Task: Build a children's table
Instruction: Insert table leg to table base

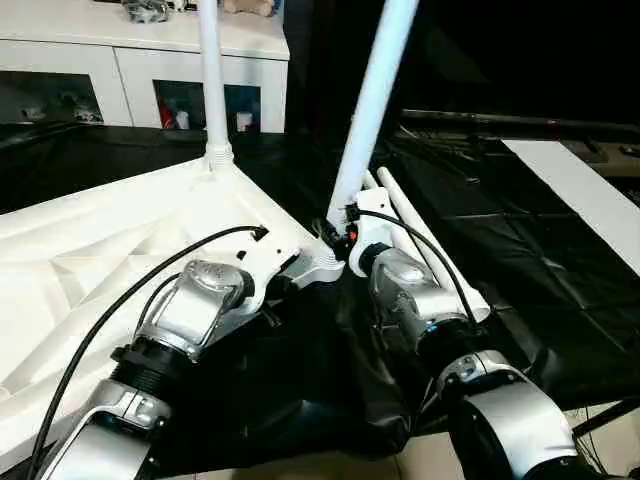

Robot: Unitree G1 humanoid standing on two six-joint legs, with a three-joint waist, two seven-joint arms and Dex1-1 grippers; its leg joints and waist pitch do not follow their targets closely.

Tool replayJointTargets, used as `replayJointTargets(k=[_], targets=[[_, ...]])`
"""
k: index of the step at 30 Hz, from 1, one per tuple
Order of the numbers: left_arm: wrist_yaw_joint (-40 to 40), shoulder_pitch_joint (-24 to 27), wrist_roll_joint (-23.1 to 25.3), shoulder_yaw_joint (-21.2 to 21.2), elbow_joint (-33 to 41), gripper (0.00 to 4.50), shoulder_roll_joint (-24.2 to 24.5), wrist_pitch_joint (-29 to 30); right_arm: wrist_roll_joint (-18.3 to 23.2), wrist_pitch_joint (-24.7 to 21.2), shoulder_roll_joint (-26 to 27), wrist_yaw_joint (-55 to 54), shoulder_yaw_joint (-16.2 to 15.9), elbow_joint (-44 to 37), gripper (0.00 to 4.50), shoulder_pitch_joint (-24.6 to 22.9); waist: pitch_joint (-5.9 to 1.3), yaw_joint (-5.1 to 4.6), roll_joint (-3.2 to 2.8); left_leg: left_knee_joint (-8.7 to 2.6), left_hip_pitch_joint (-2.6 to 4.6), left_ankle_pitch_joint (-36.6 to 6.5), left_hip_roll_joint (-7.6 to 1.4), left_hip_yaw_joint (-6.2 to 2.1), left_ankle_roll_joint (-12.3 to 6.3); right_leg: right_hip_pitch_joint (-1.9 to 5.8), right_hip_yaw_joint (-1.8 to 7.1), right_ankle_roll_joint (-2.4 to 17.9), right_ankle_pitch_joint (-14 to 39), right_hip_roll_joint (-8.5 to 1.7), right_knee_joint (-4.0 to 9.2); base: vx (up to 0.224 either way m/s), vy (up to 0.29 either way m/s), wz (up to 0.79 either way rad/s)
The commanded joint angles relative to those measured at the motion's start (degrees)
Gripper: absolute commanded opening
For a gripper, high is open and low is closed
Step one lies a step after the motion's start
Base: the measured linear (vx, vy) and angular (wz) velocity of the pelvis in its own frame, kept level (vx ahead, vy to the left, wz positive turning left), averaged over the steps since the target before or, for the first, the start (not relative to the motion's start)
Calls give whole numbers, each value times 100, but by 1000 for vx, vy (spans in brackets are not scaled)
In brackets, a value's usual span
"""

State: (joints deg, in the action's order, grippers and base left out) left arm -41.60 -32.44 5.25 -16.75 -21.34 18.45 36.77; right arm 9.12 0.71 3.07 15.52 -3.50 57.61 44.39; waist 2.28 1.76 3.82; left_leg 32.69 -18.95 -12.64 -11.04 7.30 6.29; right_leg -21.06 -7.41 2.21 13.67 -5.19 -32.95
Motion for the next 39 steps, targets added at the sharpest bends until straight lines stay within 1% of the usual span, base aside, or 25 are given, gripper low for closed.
replayJointTargets(k=[1,3,4,5,8,9,11,12,14,16,17,18,19,20,21,22,23,25,26,28,29,33,35,36,39], targets=[[32,-92,64,39,152,0,155,-66,-127,-333,-121,138,-38,685,240,-393,-134,-13,-154,-528,15,-2519,-238,-61,92,58,345,284,2888,-471,575,0,0,0],[-22,-85,57,23,158,0,177,-134,-122,-281,-131,256,-53,641,256,-385,-153,-12,-157,-531,-8,-2369,-246,-61,82,81,364,343,2721,-470,542,0,0,0],[-115,-67,44,-3,174,0,216,-272,-91,-240,-147,431,-60,556,263,-372,-153,13,-158,-537,-17,-2217,-255,-26,48,78,397,404,2460,-481,551,0,0,0],[-169,-59,34,-17,179,0,237,-355,-80,-224,-150,519,-45,526,271,-357,-183,9,-138,-544,-51,-1950,-268,-28,28,113,411,511,2141,-450,457,0,0,0],[-344,-12,9,-71,255,0,331,-525,-60,-183,-244,991,-87,283,301,-356,-195,24,-100,-515,-28,-1652,-266,65,-60,81,452,658,1946,-432,422,0,0,0],[-386,2,-5,-84,280,0,360,-524,-47,-155,-273,1128,-80,214,309,-357,-200,36,-112,-513,-23,-1612,-272,67,-72,80,458,668,1967,-436,417,0,0,0],[-605,63,-87,-112,354,0,444,-741,8,-140,-401,1475,-110,-102,330,-444,-246,64,-114,-492,-34,-1206,-294,102,-129,96,479,820,1455,-417,358,56,-30,5],[-661,85,-111,-111,390,0,477,-752,52,-166,-474,1716,-134,-290,338,-509,-245,59,-111,-490,-24,-1213,-297,123,-145,72,480,884,1340,-401,350,60,-32,5],[-874,143,-161,-143,460,0,580,-971,136,-223,-669,2212,-228,-732,338,-682,-268,83,-120,-448,-44,-936,-279,172,-206,100,485,1048,796,-368,275,79,-31,4],[-1236,232,-216,-235,524,0,751,-1581,238,-321,-951,2857,-400,-1323,338,-947,-347,140,-99,-350,-124,73,-243,212,-470,203,493,1232,-630,-335,87,44,-15,1],[-1236,232,-216,-235,524,0,751,-1581,238,-321,-951,2857,-400,-1323,338,-947,-361,141,-95,-306,-115,395,-232,244,-611,156,489,1347,-1202,-299,30,0,0,0],[-1448,281,-285,-260,567,0,826,-1711,256,-370,-1101,3145,-485,-1571,338,-1063,-378,146,-93,-285,-89,539,-212,252,-686,157,489,1434,-1436,-294,1,0,0,0],[-1974,397,-514,-290,709,0,952,-1931,309,-485,-1376,3651,-633,-1932,338,-1245,-377,157,-74,-249,-110,814,-180,260,-888,174,503,1545,-1898,-277,-45,66,-3,3],[-2096,443,-538,-316,771,0,1024,-1978,285,-443,-1512,3882,-694,-2046,338,-1322,-389,157,-59,-230,-132,918,-178,256,-965,200,518,1563,-2092,-275,-78,50,-4,2],[-2164,471,-539,-339,807,0,1077,-2028,259,-389,-1601,4038,-726,-2102,338,-1368,-370,158,-61,-229,-119,862,-191,275,-1099,165,534,1606,-2117,-280,-65,50,-4,2],[-2245,495,-556,-356,830,0,1116,-2107,252,-343,-1647,4127,-736,-2131,338,-1395,-363,164,-75,-231,-102,760,-195,279,-1119,144,536,1639,-1997,-279,-58,0,0,0],[-2425,557,-646,-357,907,0,1192,-2124,256,-269,-1730,4305,-731,-2227,338,-1455,-353,153,-72,-249,-123,565,-215,280,-1098,163,546,1656,-1675,-295,-40,0,0,0],[-2543,599,-731,-338,967,0,1239,-2115,265,-237,-1773,4410,-722,-2353,338,-1505,-319,169,-73,-289,-97,139,-258,279,-879,150,548,1587,-911,-301,15,0,0,0],[-2584,611,-760,-332,992,0,1254,-2108,274,-227,-1785,4443,-729,-2403,338,-1521,-312,173,-78,-300,-96,63,-263,276,-807,151,549,1557,-754,-300,27,0,0,0],[-2658,632,-793,-326,1013,0,1297,-2171,337,-259,-1840,4574,-783,-2647,338,-1599,-281,176,-89,-331,-75,-288,-273,279,-607,132,556,1429,-252,-296,80,0,0,0],[-2662,627,-790,-324,997,0,1303,-2195,356,-290,-1862,4622,-812,-2727,338,-1622,-265,179,-84,-350,-69,-526,-270,274,-439,127,566,1305,128,-293,115,0,0,0],[-2753,625,-764,-311,925,0,1358,-2327,222,-295,-1964,4802,-1015,-2918,338,-1702,-263,187,-76,-354,-77,-633,-257,272,-314,124,575,1139,433,-290,145,0,0,0],[-2777,628,-759,-296,909,0,1364,-2360,150,-261,-1979,4849,-1048,-2898,338,-1708,-269,187,-75,-353,-96,-580,-253,264,-293,132,570,1094,450,-287,140,0,0,0],[-2788,630,-756,-287,907,0,1363,-2366,131,-259,-1971,4862,-1037,-2877,313,-1706,-281,190,-65,-344,-101,-534,-247,266,-292,138,572,1078,414,-288,130,0,0,0],[-2793,624,-741,-272,897,0,1370,-2370,23,-231,-1987,4870,-1056,-2818,313,-1688,-294,197,-53,-328,-111,-374,-236,268,-313,145,569,1094,229,-278,107,0,0,0]])
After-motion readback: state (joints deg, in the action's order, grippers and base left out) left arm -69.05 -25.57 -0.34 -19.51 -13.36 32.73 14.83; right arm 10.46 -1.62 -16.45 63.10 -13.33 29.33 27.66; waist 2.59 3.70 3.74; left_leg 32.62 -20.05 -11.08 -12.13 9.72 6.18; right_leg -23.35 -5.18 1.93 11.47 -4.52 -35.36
